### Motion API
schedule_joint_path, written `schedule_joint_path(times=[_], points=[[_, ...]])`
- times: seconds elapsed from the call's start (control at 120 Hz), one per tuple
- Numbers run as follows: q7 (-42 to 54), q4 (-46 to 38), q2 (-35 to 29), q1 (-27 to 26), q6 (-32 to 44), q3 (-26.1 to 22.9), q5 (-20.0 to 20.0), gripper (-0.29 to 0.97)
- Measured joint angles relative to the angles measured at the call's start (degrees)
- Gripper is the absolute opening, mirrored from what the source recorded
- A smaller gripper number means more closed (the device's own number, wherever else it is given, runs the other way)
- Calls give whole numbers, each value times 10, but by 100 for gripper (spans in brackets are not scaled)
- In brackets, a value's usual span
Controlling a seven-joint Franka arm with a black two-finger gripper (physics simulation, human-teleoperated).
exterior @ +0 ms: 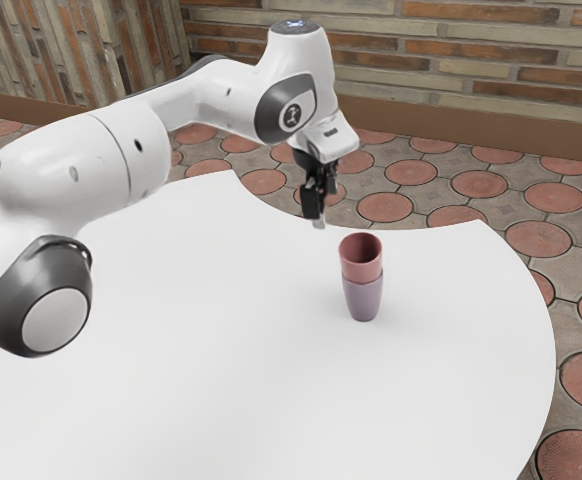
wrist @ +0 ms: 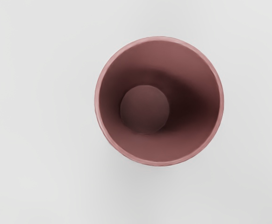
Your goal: Place the left cup onto the right cup
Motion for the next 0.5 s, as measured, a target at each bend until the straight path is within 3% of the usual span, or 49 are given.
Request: schedule_joint_path(times=[0.5], points=[[-41, -72, -103, -11, -75, 5, 62, 68]])
